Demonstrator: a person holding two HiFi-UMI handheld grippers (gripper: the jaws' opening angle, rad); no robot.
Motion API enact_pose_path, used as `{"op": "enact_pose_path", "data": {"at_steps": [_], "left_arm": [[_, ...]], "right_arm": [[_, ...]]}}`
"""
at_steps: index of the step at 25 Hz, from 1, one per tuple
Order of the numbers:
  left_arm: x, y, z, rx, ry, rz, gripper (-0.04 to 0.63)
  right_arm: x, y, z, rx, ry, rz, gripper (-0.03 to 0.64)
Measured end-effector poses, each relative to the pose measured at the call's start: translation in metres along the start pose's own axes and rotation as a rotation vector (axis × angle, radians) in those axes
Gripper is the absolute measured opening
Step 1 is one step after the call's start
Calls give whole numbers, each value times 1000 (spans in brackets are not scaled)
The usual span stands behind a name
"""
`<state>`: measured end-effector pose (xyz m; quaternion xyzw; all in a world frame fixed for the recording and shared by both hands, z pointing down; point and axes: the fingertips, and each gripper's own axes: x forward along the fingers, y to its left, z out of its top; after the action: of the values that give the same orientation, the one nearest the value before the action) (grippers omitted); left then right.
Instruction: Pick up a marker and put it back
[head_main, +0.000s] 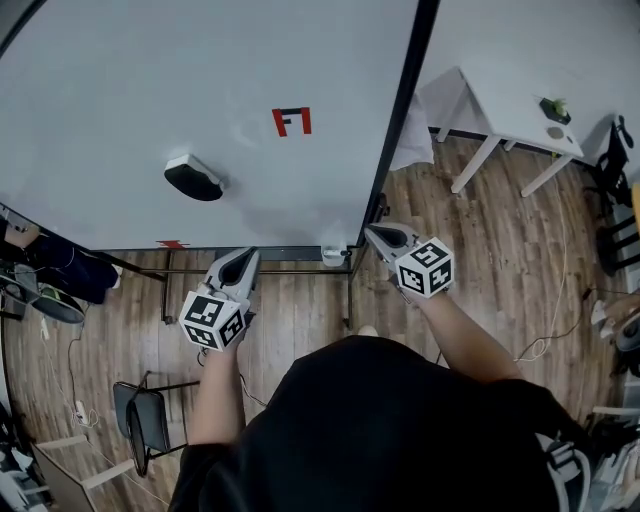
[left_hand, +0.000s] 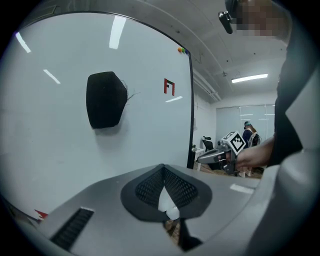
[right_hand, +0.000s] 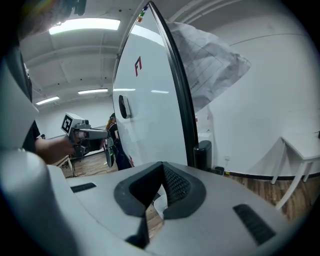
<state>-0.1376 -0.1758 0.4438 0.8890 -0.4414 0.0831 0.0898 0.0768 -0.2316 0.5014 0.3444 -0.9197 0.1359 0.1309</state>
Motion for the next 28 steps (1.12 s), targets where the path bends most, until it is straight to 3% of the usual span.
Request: {"op": "enact_pose_path", "data": {"at_steps": [13, 28], "left_arm": [[11, -6, -9, -19, 27, 31, 11], [10, 6, -28, -42, 67, 31, 11]], "right_arm": [[24, -6, -37, -35, 35, 72, 1], [53, -5, -97, -19, 128, 113, 114]]}}
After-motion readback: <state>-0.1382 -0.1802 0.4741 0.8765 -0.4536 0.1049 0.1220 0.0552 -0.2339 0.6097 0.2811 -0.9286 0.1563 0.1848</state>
